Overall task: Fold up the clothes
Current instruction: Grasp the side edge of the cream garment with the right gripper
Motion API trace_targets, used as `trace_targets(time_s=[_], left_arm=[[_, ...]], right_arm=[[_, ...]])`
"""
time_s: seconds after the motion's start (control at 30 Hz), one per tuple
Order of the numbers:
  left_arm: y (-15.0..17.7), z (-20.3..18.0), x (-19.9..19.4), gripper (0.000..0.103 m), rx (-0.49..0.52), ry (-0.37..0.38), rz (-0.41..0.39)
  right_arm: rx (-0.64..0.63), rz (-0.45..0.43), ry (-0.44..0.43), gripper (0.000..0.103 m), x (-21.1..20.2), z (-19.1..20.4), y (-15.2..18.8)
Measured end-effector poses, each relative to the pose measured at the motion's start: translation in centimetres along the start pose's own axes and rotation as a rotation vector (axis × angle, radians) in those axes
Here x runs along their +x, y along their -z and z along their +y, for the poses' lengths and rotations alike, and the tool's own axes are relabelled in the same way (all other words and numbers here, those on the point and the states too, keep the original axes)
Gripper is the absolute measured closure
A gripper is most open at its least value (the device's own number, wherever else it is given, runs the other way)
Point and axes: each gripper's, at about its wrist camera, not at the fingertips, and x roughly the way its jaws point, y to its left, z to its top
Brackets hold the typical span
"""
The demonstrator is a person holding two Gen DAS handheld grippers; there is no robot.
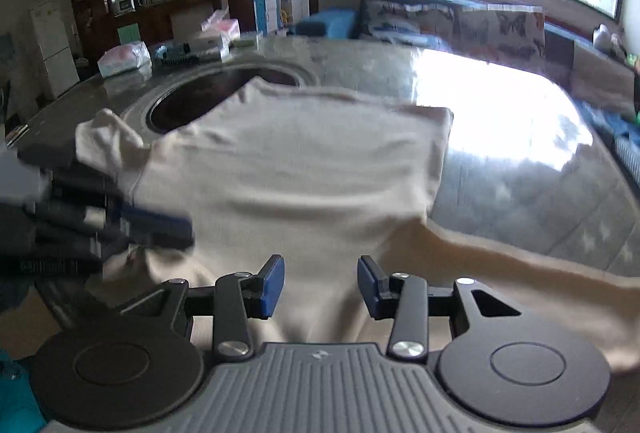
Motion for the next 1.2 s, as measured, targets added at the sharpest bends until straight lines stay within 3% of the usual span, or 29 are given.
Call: trace_targets(time_s=[0.13, 0.27, 0.47, 0.93, 1.2], left_arm=[[0.2, -0.2, -0.1, 0.093, 0.008, 0.007, 0.007], [0.5, -0.4, -0.2, 0.092, 0.029, 0.009, 0.008], [-0.7, -0.6, -0.5, 0.092, 0.049, 0.013, 0.005], [-3.9, -3.4, 2.6, 0.092, 0.097, 0.024, 0.008], [-4.2, -4.6, 4.1, 0.092, 0.102, 0.027, 0.029]], right_arm=[[-0.005, -0.030, 0.020, 0.062, 1.9, -0.1, -1.6], [0.032, 0.002, 0.073, 0.062, 4.0, -1.5, -1.4], [0.058, -0.063, 0.085, 0.062, 1.6, -2.3, -0.6], [0.483, -0.074, 0.497, 0.062, -5.5, -13.0, 7.1], [0.580, -0.104, 0.557, 0.062, -5.8, -15.4, 8.8]])
